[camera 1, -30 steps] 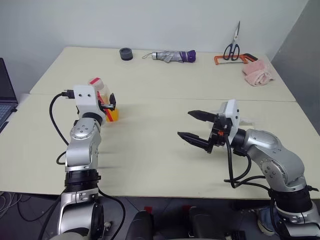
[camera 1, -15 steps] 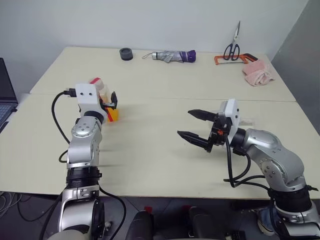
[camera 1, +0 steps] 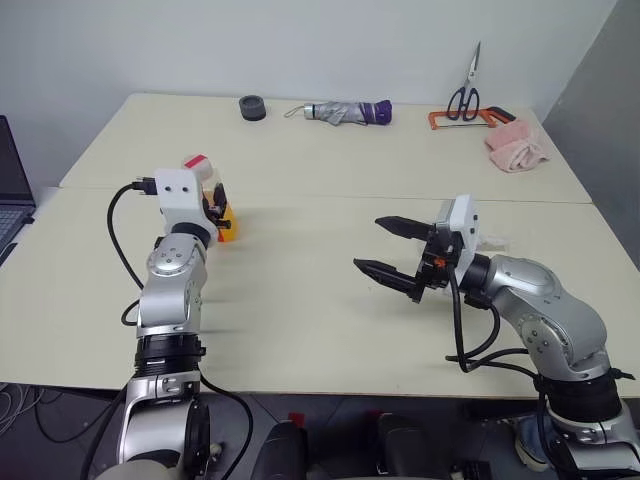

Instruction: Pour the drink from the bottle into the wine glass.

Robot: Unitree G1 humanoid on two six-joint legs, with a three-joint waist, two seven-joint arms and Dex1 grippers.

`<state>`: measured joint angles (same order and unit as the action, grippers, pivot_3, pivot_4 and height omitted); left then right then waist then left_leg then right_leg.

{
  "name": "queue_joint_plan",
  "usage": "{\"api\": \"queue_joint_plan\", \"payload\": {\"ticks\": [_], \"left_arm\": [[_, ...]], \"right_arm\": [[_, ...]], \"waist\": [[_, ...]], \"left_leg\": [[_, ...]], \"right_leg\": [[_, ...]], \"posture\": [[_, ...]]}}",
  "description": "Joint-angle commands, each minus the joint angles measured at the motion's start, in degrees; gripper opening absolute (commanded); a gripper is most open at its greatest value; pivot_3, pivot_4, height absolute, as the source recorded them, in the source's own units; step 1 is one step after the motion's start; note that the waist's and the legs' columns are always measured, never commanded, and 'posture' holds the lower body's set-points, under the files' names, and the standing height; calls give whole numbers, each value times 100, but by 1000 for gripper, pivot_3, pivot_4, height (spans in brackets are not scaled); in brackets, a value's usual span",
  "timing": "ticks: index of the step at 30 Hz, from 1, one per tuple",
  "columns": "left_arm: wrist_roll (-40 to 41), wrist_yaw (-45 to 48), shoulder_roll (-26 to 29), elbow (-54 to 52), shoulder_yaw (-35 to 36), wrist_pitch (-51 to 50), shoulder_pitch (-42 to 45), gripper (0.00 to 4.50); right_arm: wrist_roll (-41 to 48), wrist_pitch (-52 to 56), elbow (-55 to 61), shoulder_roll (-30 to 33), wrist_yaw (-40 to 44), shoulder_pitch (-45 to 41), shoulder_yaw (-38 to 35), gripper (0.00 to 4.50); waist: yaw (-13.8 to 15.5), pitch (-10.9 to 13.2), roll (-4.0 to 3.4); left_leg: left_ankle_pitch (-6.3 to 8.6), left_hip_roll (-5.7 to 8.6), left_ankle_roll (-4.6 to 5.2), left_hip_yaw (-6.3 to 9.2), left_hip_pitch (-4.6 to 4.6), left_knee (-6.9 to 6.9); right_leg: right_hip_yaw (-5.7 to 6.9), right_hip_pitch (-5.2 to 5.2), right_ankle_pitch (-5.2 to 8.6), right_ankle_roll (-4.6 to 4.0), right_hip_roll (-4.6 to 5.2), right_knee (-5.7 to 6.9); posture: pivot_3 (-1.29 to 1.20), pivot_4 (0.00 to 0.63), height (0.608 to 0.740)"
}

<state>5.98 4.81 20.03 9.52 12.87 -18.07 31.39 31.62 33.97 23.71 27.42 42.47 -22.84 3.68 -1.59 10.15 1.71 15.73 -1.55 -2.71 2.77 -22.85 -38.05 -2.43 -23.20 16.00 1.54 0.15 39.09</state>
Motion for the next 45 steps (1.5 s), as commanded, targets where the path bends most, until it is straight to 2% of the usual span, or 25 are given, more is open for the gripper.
{"api": "queue_joint_plan", "payload": {"ticks": [1,11,23,33,40,45], "left_arm": [[-45,33,30,-378,-36,234,-28,1866],[200,648,-17,-861,-295,174,-140,1842],[430,1621,-153,-677,-782,401,99,1838],[739,3410,-236,-430,-1610,679,280,1831],[1050,4587,-341,-156,-1966,882,512,1826],[1241,5167,-424,-123,-2085,825,584,1824]], "right_arm": [[-27,-162,77,-17,39,-69,10,4500],[-47,-217,110,3,49,17,-95,4500],[3,-198,638,225,-183,379,-484,4500],[644,475,1486,646,-425,822,-931,4500],[985,1118,1671,407,-1342,552,-956,4500],[785,923,1744,392,-1438,671,-914,4500]], "waist": [[0,0,0],[4,0,0],[8,0,0],[8,0,-1],[-9,0,-2],[-4,0,-2]], "left_leg": [[0,0,0,0,0,0],[0,-1,0,2,-3,-1],[0,2,0,1,-4,-2],[0,7,0,-5,-4,-3],[-1,3,1,-14,-3,-3],[-1,4,1,-18,-5,-3]], "right_leg": [[0,0,0,0,0,0],[1,0,0,0,2,0],[2,0,0,0,1,-1],[2,1,0,0,-1,0],[2,1,0,-1,-9,1],[1,1,1,-1,-10,-1]], "posture": [[0,150,740],[0,150,740],[0,150,740],[0,150,740],[0,150,740],[0,150,740]]}}
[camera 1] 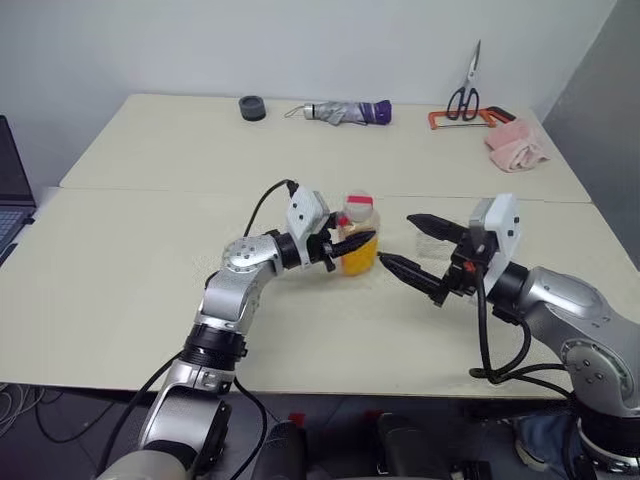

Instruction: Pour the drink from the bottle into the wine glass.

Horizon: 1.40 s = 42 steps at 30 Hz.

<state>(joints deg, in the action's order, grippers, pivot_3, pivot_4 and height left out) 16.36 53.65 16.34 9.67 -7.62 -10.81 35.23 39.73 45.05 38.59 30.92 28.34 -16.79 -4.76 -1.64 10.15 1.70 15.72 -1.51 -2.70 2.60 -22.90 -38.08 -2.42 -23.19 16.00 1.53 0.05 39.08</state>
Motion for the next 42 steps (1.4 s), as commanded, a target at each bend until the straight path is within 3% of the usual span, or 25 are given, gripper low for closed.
{"api": "queue_joint_plan", "payload": {"ticks": [1,8,11,19,33,36,42], "left_arm": [[213,355,-74,-138,-61,97,207,1824],[258,581,-325,-74,-170,21,297,1824],[194,737,-390,-161,-346,65,213,1824],[55,1025,-305,-139,-593,300,175,1824],[32,1084,-351,-92,-625,280,207,1824],[18,1088,-368,-84,-632,287,203,1824],[21,1082,-376,-139,-631,256,191,1821]], "right_arm": [[-40,-247,266,67,16,131,-111,4500],[-391,-1069,27,548,658,1107,-622,4500],[-118,-1008,97,708,828,1330,-833,4500],[200,-486,455,260,-98,542,-322,4500],[-229,-638,233,135,-224,225,148,4500],[-306,-677,160,96,-187,206,221,3893],[-421,-781,68,169,8,116,371,1850]], "waist": [[1,0,0],[19,0,0],[16,-2,-4],[-12,-2,-7],[0,-3,-7],[0,-3,-7],[0,-3,-7]], "left_leg": [[0,0,0,-1,0,0],[1,4,1,-6,-2,-3],[1,3,1,-11,1,-3],[0,-10,2,-8,9,-2],[0,-3,2,-11,2,-4],[0,-3,2,-11,2,-4],[0,-3,2,-11,2,-4]], "right_leg": [[-1,0,0,0,0,0],[-1,2,0,1,2,-2],[-2,2,1,1,0,0],[-6,2,1,0,-18,9],[-5,2,1,0,-9,1],[-5,2,1,0,-9,1],[-5,2,1,0,-9,2]], "posture": [[0,150,740],[0,150,740],[0,150,740],[0,150,740],[0,150,740],[0,150,740],[0,150,740]]}}
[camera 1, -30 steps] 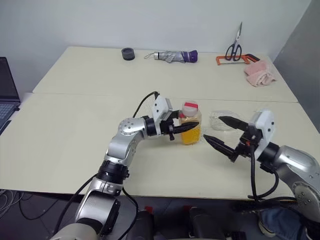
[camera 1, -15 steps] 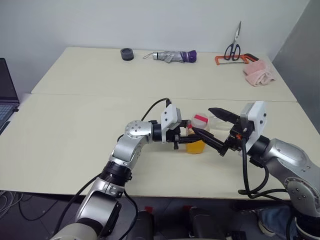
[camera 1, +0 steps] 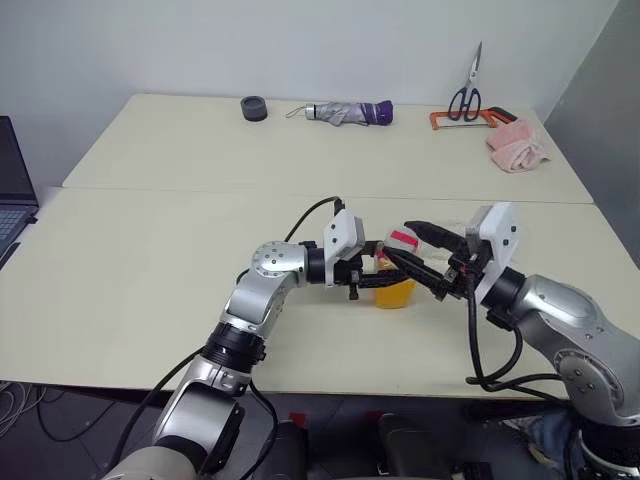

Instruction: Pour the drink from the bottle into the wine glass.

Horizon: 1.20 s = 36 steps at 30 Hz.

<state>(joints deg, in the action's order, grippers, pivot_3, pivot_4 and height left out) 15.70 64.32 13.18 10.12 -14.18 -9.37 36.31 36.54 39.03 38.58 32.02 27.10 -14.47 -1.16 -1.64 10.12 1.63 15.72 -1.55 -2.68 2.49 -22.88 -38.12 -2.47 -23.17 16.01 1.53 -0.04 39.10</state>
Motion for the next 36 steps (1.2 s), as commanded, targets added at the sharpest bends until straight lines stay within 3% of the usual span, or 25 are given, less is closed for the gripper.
{"api": "queue_joint_plan", "payload": {"ticks": [1,6,12,14,17,19,24,27,29,32,36], "left_arm": [[92,11,-58,-205,24,100,80,1821],[139,79,4,-284,28,39,63,1820],[258,374,101,-347,5,-69,157,1818],[244,406,96,-318,1,-67,182,1817],[225,372,83,-311,9,-72,178,1815],[227,325,69,-329,22,-100,165,1815],[203,194,38,-256,51,-153,181,1814],[197,172,36,-214,43,-158,193,1814],[181,166,28,-165,26,-142,206,1814],[148,129,-2,-50,18,-122,265,1814],[102,85,-41,118,31,-73,367,1814]], "right_arm": [[-110,-206,55,60,179,-130,33,1859],[-130,-541,-185,207,848,-296,102,1859],[-157,-1026,-1796,1177,3125,-1167,226,1859],[-171,-953,-2380,1216,3331,-1623,250,1859],[11,-629,-2286,1343,3472,-1618,193,1859],[-7,-652,-2091,1215,3059,-1397,-14,1859],[483,-367,-835,687,1620,-516,-959,3602],[812,-47,183,280,605,-106,-1134,4500],[885,195,797,-56,-152,128,-973,4500],[84,337,1280,-542,-1232,327,-258,4500],[-570,391,1425,-777,-1838,402,278,4500]], "waist": [[0,0,0],[0,0,0],[-1,3,-5],[-13,4,-6],[-1,4,-6],[5,4,-6],[44,4,-6],[42,4,-7],[27,2,-9],[-11,1,-11],[-5,1,-12]], "left_leg": [[0,0,0,0,0,0],[0,0,0,0,0,0],[0,1,1,-7,4,-3],[0,-2,1,-6,5,-3],[0,-4,1,-1,4,0],[0,-3,1,3,-1,1],[0,1,1,10,-10,-1],[0,3,1,20,-7,-5],[0,3,0,24,-4,-5],[0,-4,0,28,2,-3],[-2,2,-2,22,4,-11]], "right_leg": [[0,0,0,0,0,0],[1,0,0,0,0,0],[-2,1,0,0,0,0],[0,2,0,0,-2,0],[4,0,0,-3,-3,2],[6,0,1,-5,-1,0],[6,-1,1,-5,20,0],[0,-1,1,-4,21,5],[1,0,1,-4,14,9],[2,-1,2,-4,-2,14],[-1,-2,3,-3,-2,27]], "posture": [[0,150,740],[0,150,740],[0,150,740],[0,150,740],[0,150,740],[0,150,740],[0,150,740],[0,150,740],[0,150,740],[0,150,740],[0,150,740]]}}
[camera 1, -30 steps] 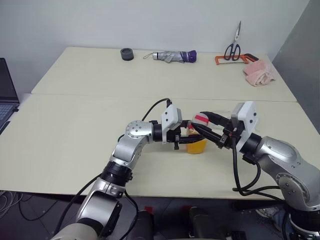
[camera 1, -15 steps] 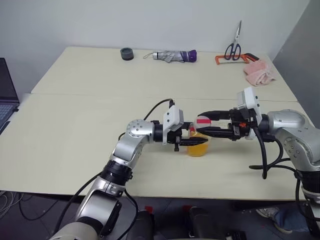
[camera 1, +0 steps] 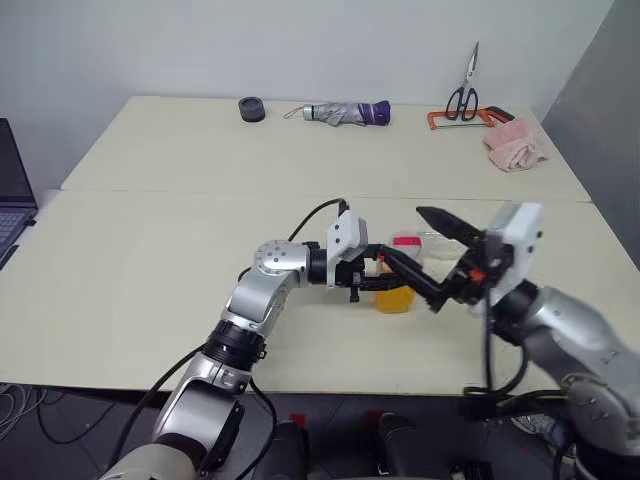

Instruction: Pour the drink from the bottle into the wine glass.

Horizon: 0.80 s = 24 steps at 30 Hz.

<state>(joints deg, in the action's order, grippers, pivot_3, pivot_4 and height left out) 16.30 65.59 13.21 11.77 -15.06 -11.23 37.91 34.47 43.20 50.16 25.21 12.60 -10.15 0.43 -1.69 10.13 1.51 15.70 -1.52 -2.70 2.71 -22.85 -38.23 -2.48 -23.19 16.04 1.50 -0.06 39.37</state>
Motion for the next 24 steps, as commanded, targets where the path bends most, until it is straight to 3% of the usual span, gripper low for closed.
{"api": "queue_joint_plan", "payload": {"ticks": [1,9,12,18,24], "left_arm": [[31,-53,-50,-4,124,129,236,1814],[-11,-56,-69,137,117,217,320,1814],[-37,-46,-61,147,102,264,314,1814],[-65,-51,-66,201,110,337,339,1813],[-67,-55,-62,206,111,383,344,1812]], "right_arm": [[-524,-45,279,-131,-489,-11,264,4500],[-1276,-297,93,-564,-925,100,551,4500],[-1307,-274,16,-615,-824,156,584,3944],[-1306,-110,-15,-544,-572,169,701,1885],[-1294,-164,-103,-555,-448,105,681,1828]], "waist": [[0,0,0],[-1,0,0],[0,0,0],[-2,0,0],[-2,0,-1]], "left_leg": [[0,0,0,-1,0,-1],[0,-1,0,-8,-1,1],[0,-1,0,-8,-1,1],[0,-1,0,-9,-1,1],[0,-1,0,-9,-1,1]], "right_leg": [[0,0,0,0,0,2],[2,-1,2,-2,-1,0],[3,-1,2,-2,-1,1],[3,-1,2,-2,-1,1],[2,-1,2,-2,-1,1]], "posture": [[0,150,740],[0,150,740],[0,150,740],[0,150,740],[0,150,740]]}}
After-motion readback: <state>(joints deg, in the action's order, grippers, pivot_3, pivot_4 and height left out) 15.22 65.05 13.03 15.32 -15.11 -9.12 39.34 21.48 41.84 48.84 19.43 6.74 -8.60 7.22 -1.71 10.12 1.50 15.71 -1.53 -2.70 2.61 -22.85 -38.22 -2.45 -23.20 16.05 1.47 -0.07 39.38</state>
